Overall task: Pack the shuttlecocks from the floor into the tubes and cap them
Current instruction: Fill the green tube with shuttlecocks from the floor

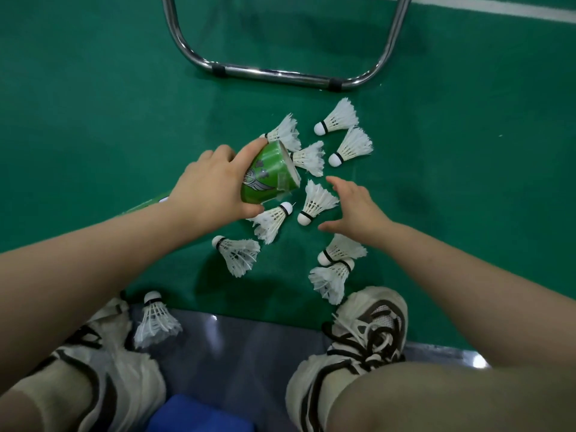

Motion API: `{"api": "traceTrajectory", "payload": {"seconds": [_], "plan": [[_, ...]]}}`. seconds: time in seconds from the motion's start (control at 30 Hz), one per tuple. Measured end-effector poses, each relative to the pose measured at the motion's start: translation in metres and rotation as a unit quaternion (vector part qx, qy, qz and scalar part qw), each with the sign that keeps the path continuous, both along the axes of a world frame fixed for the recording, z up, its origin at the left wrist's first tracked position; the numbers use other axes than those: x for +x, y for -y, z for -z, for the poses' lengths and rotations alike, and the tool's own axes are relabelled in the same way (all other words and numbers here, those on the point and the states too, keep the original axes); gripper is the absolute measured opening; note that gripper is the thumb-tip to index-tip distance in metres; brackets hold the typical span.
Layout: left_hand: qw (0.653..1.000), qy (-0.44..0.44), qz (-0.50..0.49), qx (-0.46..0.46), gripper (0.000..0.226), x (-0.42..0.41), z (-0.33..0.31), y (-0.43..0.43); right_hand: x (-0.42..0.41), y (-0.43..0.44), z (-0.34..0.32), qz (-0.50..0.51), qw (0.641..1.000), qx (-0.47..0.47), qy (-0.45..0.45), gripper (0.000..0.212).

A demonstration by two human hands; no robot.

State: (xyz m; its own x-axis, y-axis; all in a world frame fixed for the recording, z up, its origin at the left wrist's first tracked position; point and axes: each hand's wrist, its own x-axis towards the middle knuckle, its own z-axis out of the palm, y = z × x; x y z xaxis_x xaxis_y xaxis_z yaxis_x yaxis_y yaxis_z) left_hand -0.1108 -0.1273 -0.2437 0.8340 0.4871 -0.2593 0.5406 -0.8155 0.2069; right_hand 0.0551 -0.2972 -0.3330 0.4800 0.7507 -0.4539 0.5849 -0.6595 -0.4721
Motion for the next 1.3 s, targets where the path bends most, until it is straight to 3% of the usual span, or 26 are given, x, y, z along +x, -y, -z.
{"api": "traceTrajectory", "payload": {"seconds": [0.43,0.53,0.63,0.7,0.8,0.9,1.0,1.1,1.17,1.3], "plan": [[1.000,-0.006,0.021,0.005,0.096,0.022,-0.006,0.026,0.005,0.033,-0.001,-0.017,0.999,0.005,-0.036,0.090],[1.000,-0.010,0.022,0.012,0.096,0.022,-0.006,0.026,0.004,0.036,-0.004,-0.026,0.998,0.022,-0.049,0.077],[1.000,-0.012,0.021,0.013,0.096,0.022,-0.005,0.027,-0.001,0.037,-0.015,-0.127,0.992,0.021,0.000,0.050],[1.000,-0.011,0.020,0.014,0.096,0.023,-0.005,0.029,-0.008,0.035,-0.023,-0.216,0.975,0.010,0.054,0.044],[1.000,-0.005,0.018,0.010,0.096,0.024,-0.005,0.033,-0.024,0.029,-0.033,-0.318,0.940,-0.004,0.124,0.053],[1.000,0.001,0.020,0.010,0.097,0.026,-0.006,0.036,-0.046,0.025,-0.031,-0.423,0.880,-0.130,0.170,0.058],[1.000,0.006,0.020,0.008,0.097,0.026,-0.006,0.036,-0.064,0.026,-0.025,-0.458,0.837,-0.186,0.234,0.028],[1.000,0.006,0.017,0.006,0.097,0.025,-0.007,0.034,-0.064,0.025,-0.036,-0.422,0.858,-0.172,0.237,0.023],[1.000,0.006,0.011,0.005,0.098,0.023,-0.008,0.031,-0.055,0.021,-0.041,-0.369,0.893,-0.132,0.222,0.024],[1.000,0.009,-0.008,0.003,0.099,0.020,-0.011,0.023,-0.027,0.012,-0.038,-0.168,0.975,-0.107,0.095,0.027]]}}
